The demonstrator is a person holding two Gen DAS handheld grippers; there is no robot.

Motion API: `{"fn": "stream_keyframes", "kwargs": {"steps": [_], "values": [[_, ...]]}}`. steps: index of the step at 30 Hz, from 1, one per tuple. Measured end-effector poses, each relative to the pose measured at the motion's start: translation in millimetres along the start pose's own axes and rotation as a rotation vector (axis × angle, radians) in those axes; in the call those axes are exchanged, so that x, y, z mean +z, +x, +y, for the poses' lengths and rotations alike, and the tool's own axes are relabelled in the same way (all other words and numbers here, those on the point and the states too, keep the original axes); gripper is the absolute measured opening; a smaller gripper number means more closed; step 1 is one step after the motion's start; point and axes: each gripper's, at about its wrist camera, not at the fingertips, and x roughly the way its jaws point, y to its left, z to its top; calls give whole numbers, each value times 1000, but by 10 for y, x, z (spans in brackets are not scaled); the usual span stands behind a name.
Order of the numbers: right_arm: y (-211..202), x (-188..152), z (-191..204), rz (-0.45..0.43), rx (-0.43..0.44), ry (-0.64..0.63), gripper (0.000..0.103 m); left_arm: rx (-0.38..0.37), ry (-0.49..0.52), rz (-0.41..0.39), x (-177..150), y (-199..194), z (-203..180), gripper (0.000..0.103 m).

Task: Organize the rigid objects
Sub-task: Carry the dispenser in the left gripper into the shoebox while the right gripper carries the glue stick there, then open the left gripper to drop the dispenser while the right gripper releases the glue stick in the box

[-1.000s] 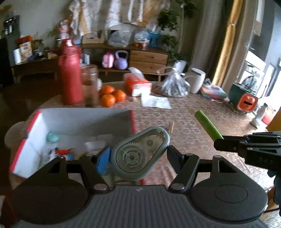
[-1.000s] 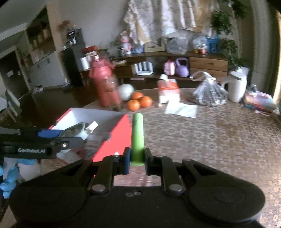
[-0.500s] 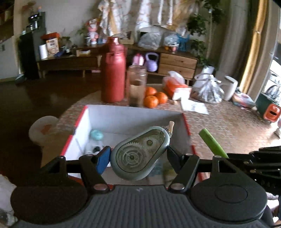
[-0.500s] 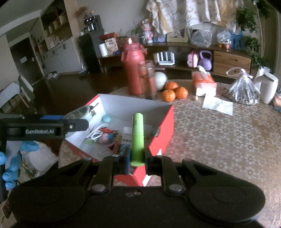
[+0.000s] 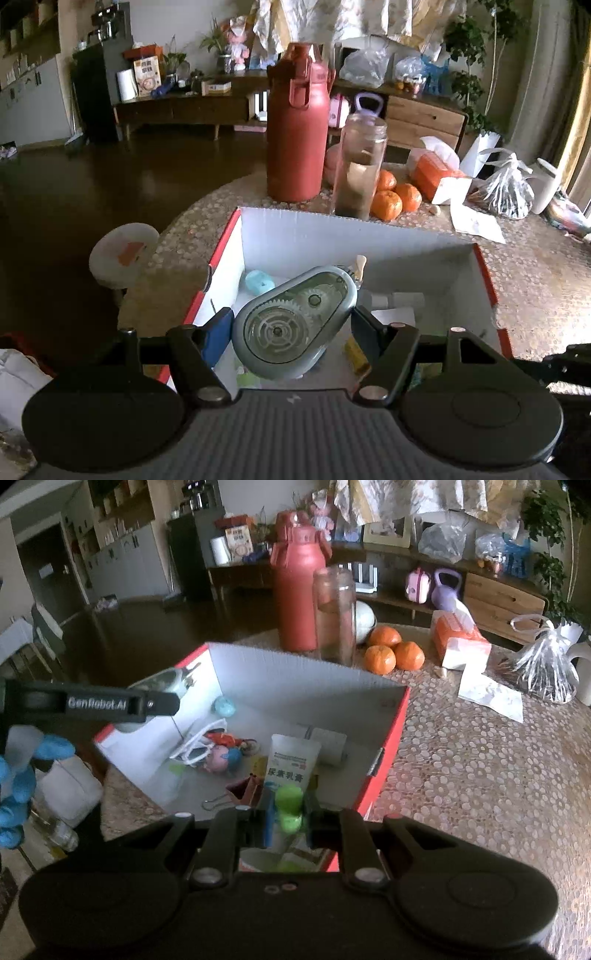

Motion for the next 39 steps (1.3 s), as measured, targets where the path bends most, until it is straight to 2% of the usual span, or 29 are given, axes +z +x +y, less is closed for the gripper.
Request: {"fn": "stream_keyframes", "kwargs": {"steps": [15, 19, 24, 26, 28, 31, 33, 39], "values": [[477, 100, -24, 58, -2, -17, 14, 4, 28, 128, 122, 806, -170, 69], [492, 94, -21, 55, 9, -25, 21, 4, 47, 162, 112, 934, -229, 69], [466, 76, -19, 54, 22, -32, 24, 12, 69, 205, 94, 1041, -305, 70], [441, 67, -19, 53, 31, -33, 28, 22, 89, 209, 87, 1055, -332, 70], [409, 63, -10, 48, 38, -29, 45, 29, 98, 216, 91, 1065, -347, 70], [345, 48, 19, 35, 50, -24, 60, 33, 108, 234, 104, 1084, -365, 70], [316, 45, 35, 27, 50, -21, 63, 30, 99, 240, 113, 1076, -356, 70], [226, 46, 36, 18, 56, -10, 64, -2, 42, 225, 100, 939, -276, 70]]}}
